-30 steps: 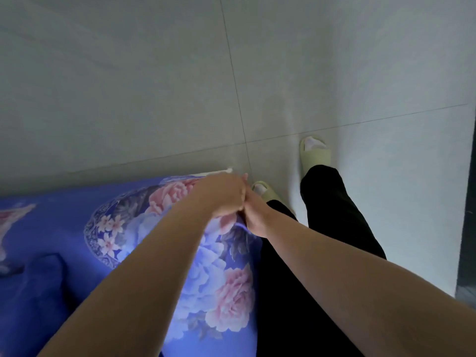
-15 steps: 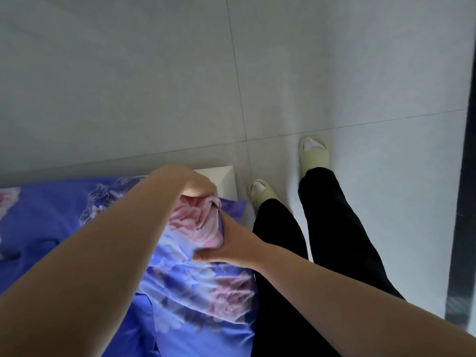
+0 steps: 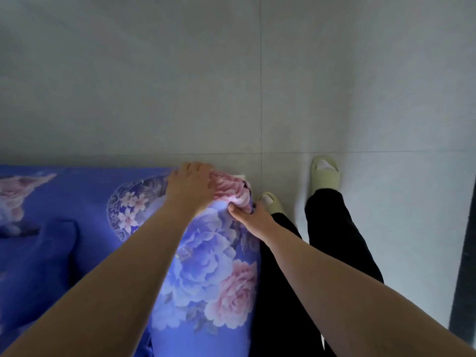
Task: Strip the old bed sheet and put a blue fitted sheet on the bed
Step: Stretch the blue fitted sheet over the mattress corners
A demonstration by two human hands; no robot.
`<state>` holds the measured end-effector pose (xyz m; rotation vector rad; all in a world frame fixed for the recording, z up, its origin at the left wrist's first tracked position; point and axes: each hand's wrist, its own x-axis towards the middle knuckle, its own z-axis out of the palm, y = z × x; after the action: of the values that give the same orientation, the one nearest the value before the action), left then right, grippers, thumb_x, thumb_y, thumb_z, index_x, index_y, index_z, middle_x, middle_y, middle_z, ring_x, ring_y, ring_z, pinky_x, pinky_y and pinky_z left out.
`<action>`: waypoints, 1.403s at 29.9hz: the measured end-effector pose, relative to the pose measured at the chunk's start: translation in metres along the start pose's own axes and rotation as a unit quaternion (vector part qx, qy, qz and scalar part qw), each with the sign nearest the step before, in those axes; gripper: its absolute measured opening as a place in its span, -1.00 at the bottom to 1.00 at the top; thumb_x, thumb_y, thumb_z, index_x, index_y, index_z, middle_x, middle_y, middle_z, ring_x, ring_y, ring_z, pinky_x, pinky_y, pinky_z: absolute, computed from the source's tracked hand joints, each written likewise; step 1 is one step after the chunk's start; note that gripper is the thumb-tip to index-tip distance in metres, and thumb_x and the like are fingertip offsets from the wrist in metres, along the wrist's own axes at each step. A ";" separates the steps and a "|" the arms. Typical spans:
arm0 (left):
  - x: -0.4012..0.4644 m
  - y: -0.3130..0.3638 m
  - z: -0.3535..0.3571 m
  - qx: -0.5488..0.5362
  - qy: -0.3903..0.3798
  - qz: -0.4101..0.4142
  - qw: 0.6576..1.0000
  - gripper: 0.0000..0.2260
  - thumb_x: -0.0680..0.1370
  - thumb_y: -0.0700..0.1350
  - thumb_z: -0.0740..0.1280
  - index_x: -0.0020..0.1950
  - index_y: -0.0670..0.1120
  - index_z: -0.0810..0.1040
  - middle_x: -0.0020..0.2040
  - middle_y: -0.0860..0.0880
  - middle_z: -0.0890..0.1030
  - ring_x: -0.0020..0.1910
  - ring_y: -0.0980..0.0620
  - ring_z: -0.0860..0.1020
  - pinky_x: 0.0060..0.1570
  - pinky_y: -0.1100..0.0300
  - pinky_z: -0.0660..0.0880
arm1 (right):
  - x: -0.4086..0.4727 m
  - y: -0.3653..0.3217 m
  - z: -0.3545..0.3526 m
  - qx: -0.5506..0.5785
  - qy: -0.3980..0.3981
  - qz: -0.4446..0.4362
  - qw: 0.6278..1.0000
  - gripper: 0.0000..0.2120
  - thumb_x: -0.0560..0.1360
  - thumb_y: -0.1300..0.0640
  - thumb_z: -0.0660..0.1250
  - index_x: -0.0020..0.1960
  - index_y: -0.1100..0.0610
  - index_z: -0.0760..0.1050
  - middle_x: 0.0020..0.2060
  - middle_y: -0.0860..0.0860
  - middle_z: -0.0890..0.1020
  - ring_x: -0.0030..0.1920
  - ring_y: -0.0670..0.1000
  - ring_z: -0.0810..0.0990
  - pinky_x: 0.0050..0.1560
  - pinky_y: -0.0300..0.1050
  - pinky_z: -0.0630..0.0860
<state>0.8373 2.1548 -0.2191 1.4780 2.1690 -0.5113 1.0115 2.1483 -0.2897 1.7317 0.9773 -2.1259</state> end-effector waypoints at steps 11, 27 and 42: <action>-0.030 0.035 -0.011 -0.051 -0.061 0.011 0.997 -0.66 0.38 -0.10 0.08 -0.27 -0.10 0.66 -0.10 -0.12 0.66 -0.22 -0.19 0.61 -0.18 -0.01 0.58 | -0.063 -0.077 -0.044 -0.192 0.012 -0.060 0.980 -0.78 0.54 0.04 0.29 0.13 0.10 0.42 -0.13 -0.01 0.52 -0.02 0.06 0.55 -0.01 -0.15 0.43; -0.003 0.059 -0.247 -0.466 0.002 -0.229 0.854 -0.75 0.59 -0.03 0.18 0.21 -0.03 0.52 0.22 -0.03 0.58 0.25 -0.06 0.49 0.26 0.05 0.39 | -0.200 -0.366 -0.090 -0.333 -0.082 -0.202 0.918 -0.90 0.52 0.23 0.24 0.02 0.15 0.47 -0.05 0.09 0.63 -0.28 -0.03 0.59 -0.21 -0.28 0.48; 0.037 -0.199 -0.365 -0.598 0.139 -0.385 0.689 -0.77 0.60 -0.08 0.18 0.10 -0.05 0.61 0.11 -0.04 0.62 0.08 -0.05 0.56 0.03 0.19 0.44 | -0.173 -0.609 0.148 -0.464 -0.169 -0.266 0.828 -0.91 0.57 0.15 0.24 -0.04 0.17 0.47 -0.21 0.09 0.64 -0.35 0.00 0.59 -0.21 -0.20 0.51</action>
<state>0.5791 2.3112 0.0695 -0.1228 2.3731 0.8733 0.6020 2.4747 0.0950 0.6168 2.0608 -1.5838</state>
